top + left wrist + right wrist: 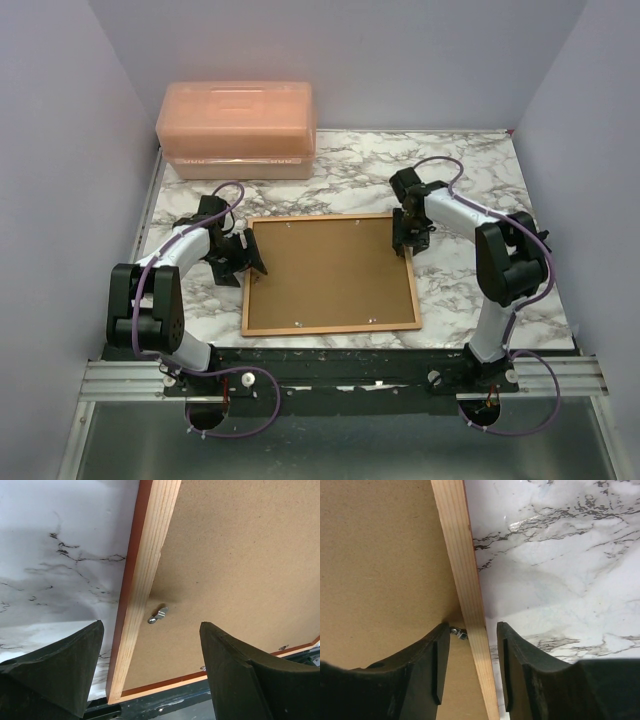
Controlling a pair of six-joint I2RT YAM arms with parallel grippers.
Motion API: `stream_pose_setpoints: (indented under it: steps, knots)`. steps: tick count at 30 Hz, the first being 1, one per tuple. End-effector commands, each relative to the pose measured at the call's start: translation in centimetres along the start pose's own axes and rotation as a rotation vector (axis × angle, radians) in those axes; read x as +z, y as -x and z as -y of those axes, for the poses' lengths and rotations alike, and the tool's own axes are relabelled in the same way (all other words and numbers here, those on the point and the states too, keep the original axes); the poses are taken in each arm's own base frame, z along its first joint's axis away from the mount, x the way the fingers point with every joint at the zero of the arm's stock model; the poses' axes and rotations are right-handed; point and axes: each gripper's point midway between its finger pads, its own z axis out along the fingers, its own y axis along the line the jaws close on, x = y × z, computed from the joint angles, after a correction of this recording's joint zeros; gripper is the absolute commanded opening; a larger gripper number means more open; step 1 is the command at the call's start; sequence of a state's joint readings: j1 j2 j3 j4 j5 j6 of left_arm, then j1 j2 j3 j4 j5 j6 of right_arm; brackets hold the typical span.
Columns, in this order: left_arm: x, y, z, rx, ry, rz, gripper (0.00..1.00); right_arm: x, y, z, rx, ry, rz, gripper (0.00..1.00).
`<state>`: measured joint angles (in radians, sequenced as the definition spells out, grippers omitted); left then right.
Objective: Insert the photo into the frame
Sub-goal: Install the photo frame at the center of the board.
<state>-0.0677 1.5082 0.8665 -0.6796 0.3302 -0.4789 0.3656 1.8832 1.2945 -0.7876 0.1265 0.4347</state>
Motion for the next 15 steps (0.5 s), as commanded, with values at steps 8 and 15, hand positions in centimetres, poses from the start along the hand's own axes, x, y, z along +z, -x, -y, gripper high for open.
stream_pose_setpoints:
  steps: [8, 15]
  knots:
    - [0.4, -0.3, 0.3, 0.016, -0.016, -0.02, 0.79, 0.9, -2.0, 2.7, -0.046, -0.121, -0.035, 0.61]
    - [0.4, -0.4, 0.4, 0.021, -0.014, -0.021, 0.79, -0.4, -2.7, 2.6, -0.041, -0.088, -0.042, 0.57]
